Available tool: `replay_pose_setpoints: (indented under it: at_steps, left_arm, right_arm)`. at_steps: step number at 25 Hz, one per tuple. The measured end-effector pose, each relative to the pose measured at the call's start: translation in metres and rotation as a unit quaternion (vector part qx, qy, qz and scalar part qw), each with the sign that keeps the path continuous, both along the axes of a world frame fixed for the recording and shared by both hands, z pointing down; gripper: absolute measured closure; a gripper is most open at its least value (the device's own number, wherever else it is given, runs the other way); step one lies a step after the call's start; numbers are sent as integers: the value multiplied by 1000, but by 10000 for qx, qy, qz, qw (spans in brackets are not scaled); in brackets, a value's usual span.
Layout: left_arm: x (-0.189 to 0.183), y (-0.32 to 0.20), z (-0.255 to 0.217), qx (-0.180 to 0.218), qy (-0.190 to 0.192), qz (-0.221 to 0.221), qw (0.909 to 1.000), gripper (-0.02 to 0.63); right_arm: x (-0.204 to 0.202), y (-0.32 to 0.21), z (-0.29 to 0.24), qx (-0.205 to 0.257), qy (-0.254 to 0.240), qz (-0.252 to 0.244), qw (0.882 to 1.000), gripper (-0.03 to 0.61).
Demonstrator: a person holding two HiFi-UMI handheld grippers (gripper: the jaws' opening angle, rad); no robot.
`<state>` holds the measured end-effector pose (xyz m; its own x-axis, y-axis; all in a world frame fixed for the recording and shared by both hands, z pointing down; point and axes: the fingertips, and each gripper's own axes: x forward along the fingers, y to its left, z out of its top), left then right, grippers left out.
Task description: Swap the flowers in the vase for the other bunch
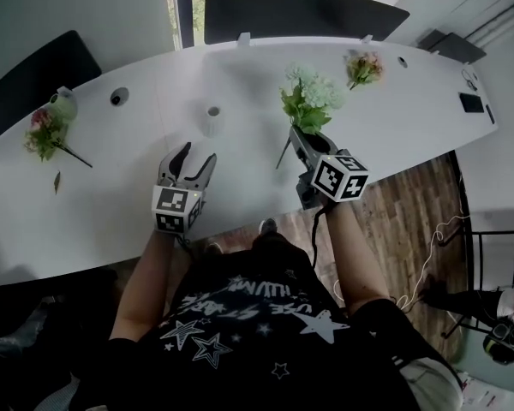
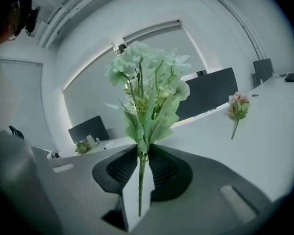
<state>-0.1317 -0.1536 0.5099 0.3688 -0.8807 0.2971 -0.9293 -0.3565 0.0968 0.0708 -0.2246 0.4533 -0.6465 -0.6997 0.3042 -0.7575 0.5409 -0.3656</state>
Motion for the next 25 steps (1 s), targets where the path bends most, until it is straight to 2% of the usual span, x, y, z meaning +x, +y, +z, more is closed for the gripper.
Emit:
replay_pose_setpoints:
  at_steps: [3, 5, 13, 18, 25]
  left_arm:
    - [4, -5, -7, 71, 145, -224, 9996, 378]
    - [9, -10, -12, 158, 100, -384, 9991, 404]
    - [24, -12, -11, -88, 50, -1131, 9935, 526]
    - [29, -15, -12, -238, -74, -1539, 9878, 558]
    - [45, -18, -11, -360, -94, -1885, 9814, 571]
  right_arm:
    - [15, -20, 12, -163, 67, 206, 9996, 508]
    - [25, -35, 19, -255, 177, 244, 9992, 506]
    - [37, -79, 52, -808, 60, -196, 9965, 508]
    - [40, -94, 83, -1153, 240, -382, 9923, 506]
    - [36, -103, 115, -1504, 746, -759, 9829, 506]
